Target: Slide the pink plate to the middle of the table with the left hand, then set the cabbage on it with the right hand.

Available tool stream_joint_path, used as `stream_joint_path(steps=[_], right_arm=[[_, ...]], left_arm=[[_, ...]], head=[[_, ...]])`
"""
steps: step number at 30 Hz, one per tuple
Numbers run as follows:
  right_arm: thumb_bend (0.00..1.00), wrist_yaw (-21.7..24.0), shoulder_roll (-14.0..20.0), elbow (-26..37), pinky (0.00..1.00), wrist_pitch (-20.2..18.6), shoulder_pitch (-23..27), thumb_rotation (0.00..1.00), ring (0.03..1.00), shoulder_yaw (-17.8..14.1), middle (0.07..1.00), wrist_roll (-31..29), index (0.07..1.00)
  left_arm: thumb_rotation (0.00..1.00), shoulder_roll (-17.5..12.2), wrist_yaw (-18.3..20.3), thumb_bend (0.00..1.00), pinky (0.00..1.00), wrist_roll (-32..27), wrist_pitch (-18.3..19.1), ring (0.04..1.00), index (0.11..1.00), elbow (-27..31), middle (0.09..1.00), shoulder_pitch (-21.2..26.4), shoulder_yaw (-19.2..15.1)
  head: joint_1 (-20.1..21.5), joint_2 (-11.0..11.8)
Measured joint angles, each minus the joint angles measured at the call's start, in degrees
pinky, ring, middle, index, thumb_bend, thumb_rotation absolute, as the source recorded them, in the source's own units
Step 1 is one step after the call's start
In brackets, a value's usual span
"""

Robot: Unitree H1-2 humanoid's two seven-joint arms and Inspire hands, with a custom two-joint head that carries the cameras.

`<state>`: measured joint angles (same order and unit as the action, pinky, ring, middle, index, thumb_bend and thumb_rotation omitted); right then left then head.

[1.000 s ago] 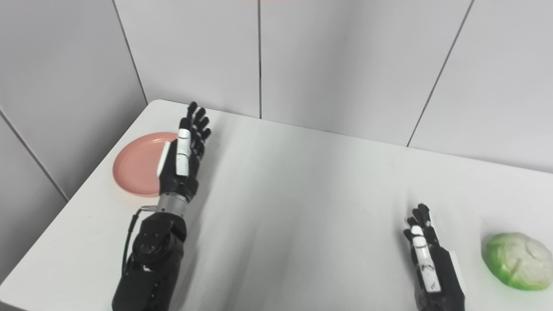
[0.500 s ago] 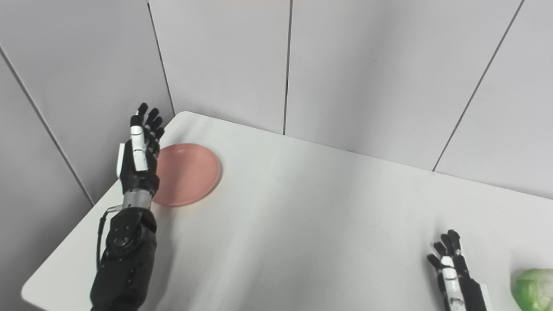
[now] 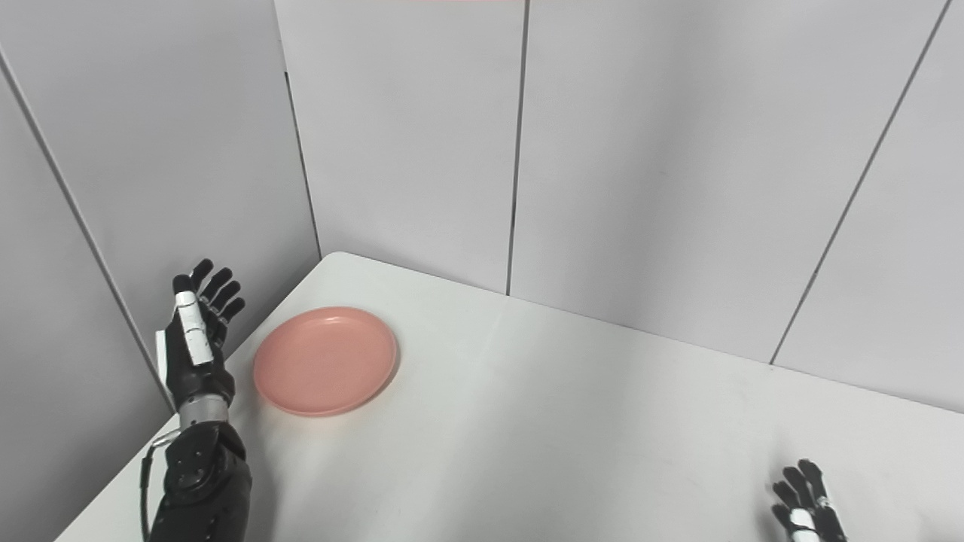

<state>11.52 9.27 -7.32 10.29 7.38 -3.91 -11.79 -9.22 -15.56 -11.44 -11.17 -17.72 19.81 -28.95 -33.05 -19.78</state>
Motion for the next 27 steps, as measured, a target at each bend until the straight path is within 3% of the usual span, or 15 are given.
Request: stream_joint_path(steps=[9,11,15,27], right_arm=[[0.66,0.9,-0.03,-0.13,0.93,1.1,0.09,0.8,0.932,-0.02,0.944,-0.67,0.952],[0.65,0.9,-0.01,-0.12,0.93,1.52,0.04,0.79,0.93,-0.04,0.944,-0.51,0.95],[0.66,0.91,0.0,-0.08,0.9,1.53,0.01,0.77,0.917,-0.1,0.934,-0.8,0.938],[0.7,0.93,-0.04,0.0,0.89,1.51,-0.03,0.74,0.916,-0.44,0.935,-1.67,0.937]], left_arm=[[0.99,-2.31,2.03,0.84,0.86,-2.33,-0.24,0.83,0.811,-7.61,0.812,0.26,0.69],[0.99,-2.91,2.93,0.84,0.83,-3.58,0.26,0.825,0.797,-8.98,0.805,0.27,0.74],[0.98,-4.16,4.99,0.82,0.79,-5.42,0.34,0.811,0.793,-10.17,0.795,0.5,1.39],[0.99,-4.21,6.57,0.83,0.89,-4.97,2.68,0.858,0.826,-9.18,0.825,0.51,6.59]], head=[[0.61,-0.44],[0.62,-0.53],[0.62,-0.79],[0.7,-1.58]])
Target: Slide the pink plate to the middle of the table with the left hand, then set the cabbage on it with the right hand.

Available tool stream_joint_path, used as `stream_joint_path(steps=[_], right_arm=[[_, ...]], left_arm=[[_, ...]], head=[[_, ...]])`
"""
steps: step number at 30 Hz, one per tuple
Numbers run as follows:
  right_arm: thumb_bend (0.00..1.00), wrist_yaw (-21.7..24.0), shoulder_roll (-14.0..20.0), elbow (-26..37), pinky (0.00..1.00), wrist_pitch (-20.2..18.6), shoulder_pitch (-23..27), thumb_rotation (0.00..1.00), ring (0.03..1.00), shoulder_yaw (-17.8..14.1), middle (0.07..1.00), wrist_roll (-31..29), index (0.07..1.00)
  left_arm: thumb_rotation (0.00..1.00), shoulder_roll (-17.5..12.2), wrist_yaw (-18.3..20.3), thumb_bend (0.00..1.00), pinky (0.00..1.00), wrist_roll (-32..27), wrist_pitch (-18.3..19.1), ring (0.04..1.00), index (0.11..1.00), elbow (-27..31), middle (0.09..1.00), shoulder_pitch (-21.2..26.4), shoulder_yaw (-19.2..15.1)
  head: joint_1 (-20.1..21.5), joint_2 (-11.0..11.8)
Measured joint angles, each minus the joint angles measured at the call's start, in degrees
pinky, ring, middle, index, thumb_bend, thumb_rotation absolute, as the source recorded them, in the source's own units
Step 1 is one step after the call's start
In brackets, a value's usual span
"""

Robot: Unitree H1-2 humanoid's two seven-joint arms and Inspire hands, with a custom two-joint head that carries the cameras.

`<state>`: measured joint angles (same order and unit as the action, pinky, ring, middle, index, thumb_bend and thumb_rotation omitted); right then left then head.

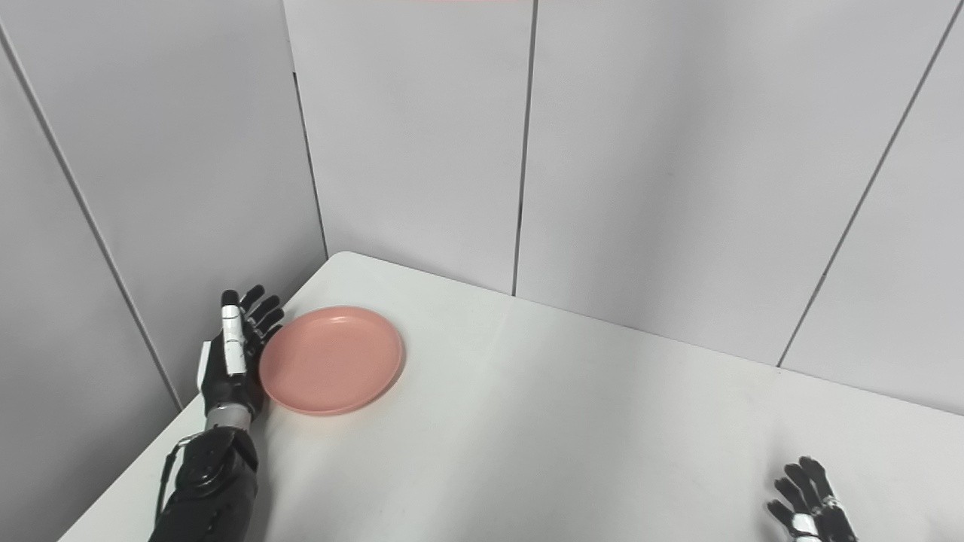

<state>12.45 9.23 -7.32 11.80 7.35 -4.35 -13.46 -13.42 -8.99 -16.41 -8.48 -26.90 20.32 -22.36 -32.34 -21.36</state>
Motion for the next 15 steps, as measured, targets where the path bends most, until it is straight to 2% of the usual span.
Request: stream_joint_path(steps=[5,8,15], right_arm=[[0.71,0.0,0.07,0.08,0.88,0.0,-0.12,0.75,0.908,-0.08,0.928,-0.06,0.929],[0.74,-0.04,0.05,0.15,0.88,0.0,-0.13,0.75,0.906,-0.07,0.928,0.04,0.929],[0.75,-0.31,-0.01,0.73,0.9,-0.14,-0.54,0.74,0.91,-0.12,0.921,0.13,0.924]], left_arm=[[1.0,0.25,0.03,0.83,0.9,0.41,0.8,0.874,0.841,1.01,0.841,-0.2,2.05],[0.97,0.71,0.55,0.85,0.91,0.36,1.19,0.881,0.843,1.74,0.841,-0.42,3.04],[0.95,1.79,2.42,0.83,0.85,-1.84,5.02,0.841,0.812,4.39,0.814,-0.46,3.22]], head=[[0.0,-0.18],[0.0,-0.44],[0.35,-1.14]])
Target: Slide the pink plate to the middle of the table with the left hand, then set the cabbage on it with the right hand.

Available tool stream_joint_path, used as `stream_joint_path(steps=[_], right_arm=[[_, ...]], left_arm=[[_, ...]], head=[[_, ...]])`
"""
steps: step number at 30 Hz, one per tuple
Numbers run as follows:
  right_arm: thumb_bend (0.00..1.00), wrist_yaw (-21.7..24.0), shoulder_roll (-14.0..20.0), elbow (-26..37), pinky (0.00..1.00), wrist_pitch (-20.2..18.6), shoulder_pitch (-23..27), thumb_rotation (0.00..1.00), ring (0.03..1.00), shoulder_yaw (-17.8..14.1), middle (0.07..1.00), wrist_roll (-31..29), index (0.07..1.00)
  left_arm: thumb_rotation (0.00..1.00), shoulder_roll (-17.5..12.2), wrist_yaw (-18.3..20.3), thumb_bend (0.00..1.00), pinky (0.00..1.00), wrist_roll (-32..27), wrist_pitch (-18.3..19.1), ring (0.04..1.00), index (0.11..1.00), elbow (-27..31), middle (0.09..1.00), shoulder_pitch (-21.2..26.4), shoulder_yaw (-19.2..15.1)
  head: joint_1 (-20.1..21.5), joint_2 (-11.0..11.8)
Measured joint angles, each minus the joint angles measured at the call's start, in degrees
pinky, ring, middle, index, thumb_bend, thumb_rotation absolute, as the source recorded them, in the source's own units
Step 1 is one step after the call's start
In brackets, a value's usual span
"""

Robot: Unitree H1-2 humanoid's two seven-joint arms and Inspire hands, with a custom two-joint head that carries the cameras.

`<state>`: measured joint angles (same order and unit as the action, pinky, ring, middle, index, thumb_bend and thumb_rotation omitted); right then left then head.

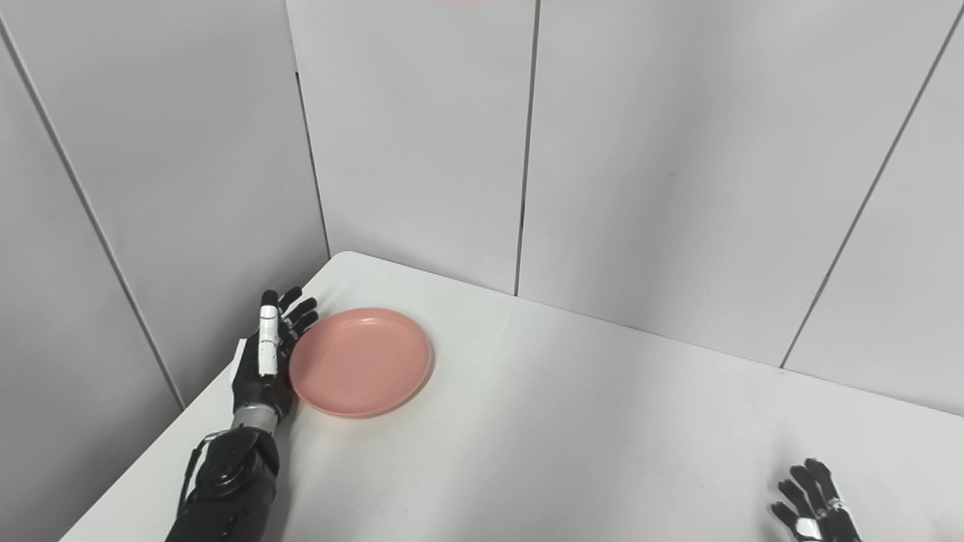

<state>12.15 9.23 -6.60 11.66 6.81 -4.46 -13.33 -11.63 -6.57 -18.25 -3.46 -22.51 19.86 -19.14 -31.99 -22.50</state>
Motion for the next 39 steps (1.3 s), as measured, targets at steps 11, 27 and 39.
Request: stream_joint_path(steps=[11,27,39], right_arm=[[0.79,-0.19,-0.03,0.21,0.91,-0.5,-0.11,0.75,0.913,0.01,0.921,-0.14,0.926],[0.82,-2.08,-0.29,0.71,1.0,-1.63,-0.33,0.76,0.942,-0.4,0.937,0.78,0.943],[0.63,-3.92,-2.3,3.98,1.0,-3.65,-2.65,0.77,0.936,0.84,0.941,2.82,0.975]], left_arm=[[0.92,1.17,5.33,0.81,0.79,-0.4,2.65,0.782,0.749,2.94,0.76,-0.86,4.77],[0.97,6.4,8.35,0.76,0.87,2.52,4.16,0.848,0.809,5.66,0.818,-1.1,12.03],[0.98,10.57,12.27,0.76,0.9,0.53,10.02,0.88,0.838,11.57,0.847,-3.55,14.95]], head=[[0.26,-0.26],[0.88,-0.79],[19.39,-6.23]])
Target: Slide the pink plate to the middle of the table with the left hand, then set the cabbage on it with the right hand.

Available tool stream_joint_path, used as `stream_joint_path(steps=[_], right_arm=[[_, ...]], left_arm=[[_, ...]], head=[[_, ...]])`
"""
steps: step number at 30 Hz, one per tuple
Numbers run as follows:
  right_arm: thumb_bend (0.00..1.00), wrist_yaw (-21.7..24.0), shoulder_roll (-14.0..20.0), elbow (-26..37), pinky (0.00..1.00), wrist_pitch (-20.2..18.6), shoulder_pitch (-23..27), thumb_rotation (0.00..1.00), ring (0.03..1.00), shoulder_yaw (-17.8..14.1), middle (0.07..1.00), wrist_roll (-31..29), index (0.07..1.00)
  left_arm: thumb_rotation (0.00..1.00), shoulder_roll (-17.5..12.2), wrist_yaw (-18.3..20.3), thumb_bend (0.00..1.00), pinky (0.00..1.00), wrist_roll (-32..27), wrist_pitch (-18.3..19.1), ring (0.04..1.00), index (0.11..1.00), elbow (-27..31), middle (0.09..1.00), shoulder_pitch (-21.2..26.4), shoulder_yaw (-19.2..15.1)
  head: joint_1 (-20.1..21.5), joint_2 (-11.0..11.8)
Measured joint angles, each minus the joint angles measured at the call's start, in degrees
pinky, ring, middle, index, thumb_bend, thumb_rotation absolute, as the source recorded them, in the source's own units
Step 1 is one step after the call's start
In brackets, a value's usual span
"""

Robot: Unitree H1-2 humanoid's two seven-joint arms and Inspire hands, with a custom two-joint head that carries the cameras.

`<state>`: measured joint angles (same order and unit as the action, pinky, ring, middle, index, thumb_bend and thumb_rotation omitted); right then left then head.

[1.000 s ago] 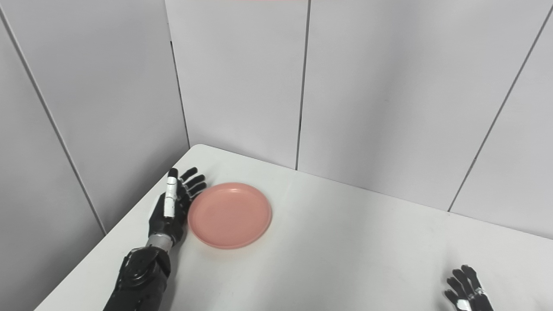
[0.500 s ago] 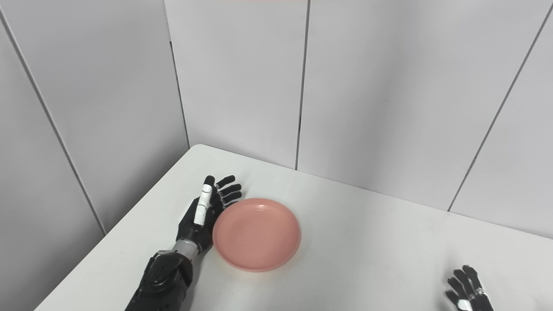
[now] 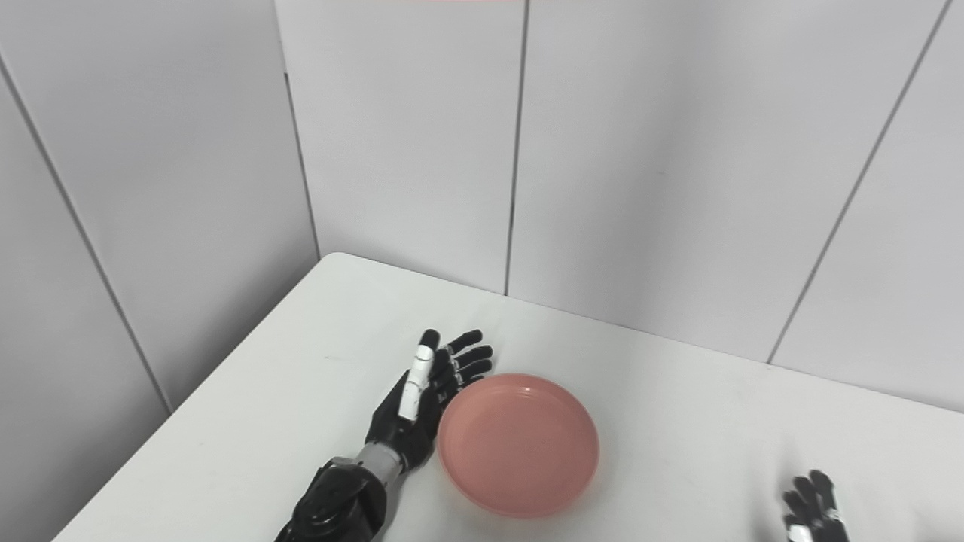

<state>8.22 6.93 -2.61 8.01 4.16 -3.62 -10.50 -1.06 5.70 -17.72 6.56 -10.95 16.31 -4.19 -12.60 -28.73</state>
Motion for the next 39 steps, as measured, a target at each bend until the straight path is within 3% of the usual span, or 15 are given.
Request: stream_joint_path(steps=[1,2,3,4,6,7,13,19,25,27,34,39], right_arm=[[0.62,-0.31,-0.04,0.16,1.0,-0.02,-0.16,0.76,0.93,0.34,0.937,1.08,0.972],[0.6,-0.52,-0.11,0.3,0.99,-0.02,-0.25,0.75,0.92,0.63,0.927,2.06,0.962],[0.61,-0.68,-0.24,0.48,0.98,-0.02,-0.29,0.73,0.913,0.9,0.921,3.04,0.954],[0.62,-1.05,-0.54,0.72,0.97,-0.02,-0.32,0.72,0.907,1.16,0.916,3.99,0.946],[0.64,-1.87,-1.51,1.3,0.95,-0.02,-0.38,0.71,0.895,1.62,0.91,4.97,0.939],[0.64,-2.52,-2.3,1.64,0.94,-0.02,-0.44,0.72,0.893,1.91,0.91,5.62,0.941],[0.6,-5.01,-5.69,2.33,0.92,-0.03,-0.4,0.76,0.889,4.02,0.903,9.76,0.947],[0.62,-6.74,-6.76,3.75,0.9,-0.58,0.53,0.76,0.895,4.29,0.911,11.69,0.946],[0.61,-7.11,-6.84,5.07,0.91,-2.73,0.49,0.76,0.904,4.31,0.911,11.71,0.946],[0.62,-7.13,-6.8,5.87,0.92,-2.91,0.48,0.76,0.898,4.31,0.908,11.75,0.942],[0.62,-7.33,-6.39,6.74,0.92,-4.16,0.29,0.77,0.907,4.22,0.913,12.58,0.95],[0.61,-6.75,-5.75,7.48,0.92,-4.68,0.37,0.72,0.901,3.49,0.913,10.27,0.948]], left_arm=[[0.98,0.11,0.3,0.76,0.9,-0.14,0.51,0.88,0.84,0.5,0.847,-0.37,-0.01],[0.97,0.13,0.5,0.76,0.9,-0.52,0.89,0.881,0.839,0.77,0.847,-0.58,-0.01],[0.96,0.15,0.81,0.76,0.89,-0.98,1.36,0.88,0.838,1.33,0.845,-0.85,-0.02],[0.96,0.16,1.26,0.76,0.89,-1.31,1.72,0.876,0.835,1.83,0.844,-1.3,-0.02],[0.93,0.16,2.42,0.77,0.87,-1.82,1.67,0.869,0.825,2.25,0.843,-2.21,0.09],[0.92,0.17,3.17,0.77,0.87,-2.4,1.57,0.869,0.824,2.49,0.844,-2.63,0.2],[0.88,0.25,6.68,0.8,0.9,-3.72,1.69,0.894,0.846,3.38,0.861,-4.07,1.76],[0.87,1.09,6.86,0.79,0.92,-3.65,3.13,0.914,0.876,6.27,0.882,-5.81,4.15],[0.86,3.88,6.68,0.8,0.95,-3.73,4.26,0.955,0.925,9.25,0.935,-8.51,5.93],[0.87,4.76,6.41,0.8,0.96,-3.62,4.3,0.963,0.935,9.96,0.946,-9.29,6.31],[0.89,5.63,5.34,0.79,0.98,-2.05,5.84,0.985,0.964,11.77,0.973,-10.23,8.07],[0.88,5.65,5.49,0.78,1.0,-0.23,6.03,1.0,0.989,11.96,0.998,-10.4,10.58]], head=[[0.03,-0.01],[4.99,-0.88],[5.04,-0.89],[9.22,-1.41],[9.97,-1.5],[13.62,-1.94],[22.07,-4.48],[23.86,-6.07],[22.71,-6.86],[24.37,-8.18],[23.24,-8.8],[21.22,-8.45]])
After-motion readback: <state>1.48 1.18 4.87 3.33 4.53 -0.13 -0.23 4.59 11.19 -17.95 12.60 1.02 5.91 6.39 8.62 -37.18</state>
